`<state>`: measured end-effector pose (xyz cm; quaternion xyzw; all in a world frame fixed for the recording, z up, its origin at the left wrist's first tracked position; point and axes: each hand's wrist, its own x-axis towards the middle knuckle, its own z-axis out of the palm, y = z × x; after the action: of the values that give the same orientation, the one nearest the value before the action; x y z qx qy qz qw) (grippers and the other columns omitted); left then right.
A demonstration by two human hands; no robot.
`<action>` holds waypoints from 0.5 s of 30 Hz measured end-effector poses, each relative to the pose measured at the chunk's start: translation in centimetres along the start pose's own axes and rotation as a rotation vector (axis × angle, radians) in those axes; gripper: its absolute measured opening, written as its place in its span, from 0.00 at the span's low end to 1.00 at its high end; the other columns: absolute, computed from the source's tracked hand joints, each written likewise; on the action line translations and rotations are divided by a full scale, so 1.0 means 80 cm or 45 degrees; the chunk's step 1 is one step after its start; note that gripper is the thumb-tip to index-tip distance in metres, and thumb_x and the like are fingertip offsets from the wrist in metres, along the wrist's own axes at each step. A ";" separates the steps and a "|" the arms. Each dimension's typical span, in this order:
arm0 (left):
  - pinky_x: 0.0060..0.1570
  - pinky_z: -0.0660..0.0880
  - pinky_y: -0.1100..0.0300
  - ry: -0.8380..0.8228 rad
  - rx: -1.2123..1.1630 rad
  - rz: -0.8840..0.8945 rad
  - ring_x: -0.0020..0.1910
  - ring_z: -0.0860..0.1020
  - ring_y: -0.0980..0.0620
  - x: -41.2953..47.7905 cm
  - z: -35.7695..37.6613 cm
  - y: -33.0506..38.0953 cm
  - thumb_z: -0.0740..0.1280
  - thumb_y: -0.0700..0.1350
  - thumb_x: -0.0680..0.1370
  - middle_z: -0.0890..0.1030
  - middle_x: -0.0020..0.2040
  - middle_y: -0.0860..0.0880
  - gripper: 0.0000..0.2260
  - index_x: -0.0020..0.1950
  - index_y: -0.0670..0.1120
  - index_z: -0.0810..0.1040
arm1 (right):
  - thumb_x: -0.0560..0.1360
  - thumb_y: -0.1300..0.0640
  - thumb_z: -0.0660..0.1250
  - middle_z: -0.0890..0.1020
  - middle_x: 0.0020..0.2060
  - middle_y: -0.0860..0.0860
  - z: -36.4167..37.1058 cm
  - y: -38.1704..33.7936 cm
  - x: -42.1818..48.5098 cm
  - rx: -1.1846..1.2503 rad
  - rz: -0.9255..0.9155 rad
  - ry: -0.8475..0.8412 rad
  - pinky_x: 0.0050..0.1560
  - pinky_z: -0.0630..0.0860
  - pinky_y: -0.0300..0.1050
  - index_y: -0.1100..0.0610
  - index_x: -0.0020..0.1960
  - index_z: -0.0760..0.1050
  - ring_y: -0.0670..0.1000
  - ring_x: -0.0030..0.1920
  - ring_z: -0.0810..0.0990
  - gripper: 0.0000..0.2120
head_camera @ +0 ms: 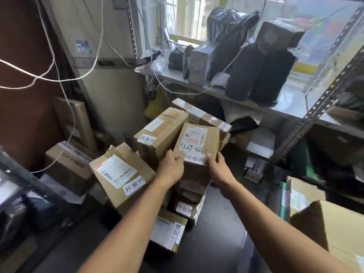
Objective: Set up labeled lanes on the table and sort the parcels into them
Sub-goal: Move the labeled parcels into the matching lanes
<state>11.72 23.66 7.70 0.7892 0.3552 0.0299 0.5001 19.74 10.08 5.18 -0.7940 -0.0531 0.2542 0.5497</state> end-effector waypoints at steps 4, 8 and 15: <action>0.64 0.70 0.52 0.016 -0.042 0.010 0.65 0.73 0.43 0.000 0.005 0.002 0.59 0.52 0.82 0.75 0.67 0.46 0.18 0.70 0.47 0.68 | 0.68 0.30 0.56 0.78 0.65 0.48 0.002 0.006 0.002 0.036 -0.024 0.031 0.63 0.76 0.60 0.41 0.73 0.61 0.53 0.61 0.78 0.35; 0.55 0.69 0.59 0.120 -0.102 0.125 0.63 0.75 0.46 -0.011 0.006 0.017 0.60 0.50 0.82 0.77 0.65 0.47 0.15 0.67 0.47 0.69 | 0.70 0.35 0.54 0.80 0.61 0.46 -0.001 -0.010 -0.006 0.040 -0.126 0.097 0.63 0.76 0.58 0.37 0.69 0.64 0.51 0.58 0.80 0.28; 0.54 0.69 0.58 0.235 -0.306 0.407 0.54 0.76 0.52 -0.038 0.018 0.101 0.63 0.50 0.80 0.79 0.57 0.51 0.13 0.64 0.48 0.72 | 0.73 0.44 0.59 0.81 0.61 0.46 -0.094 -0.087 -0.018 -0.021 -0.321 0.212 0.61 0.77 0.50 0.45 0.69 0.70 0.48 0.59 0.80 0.24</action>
<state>14.32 18.78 14.44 0.7641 0.2637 0.2229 0.5449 23.34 5.89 13.94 -0.8038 -0.1086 0.1162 0.5732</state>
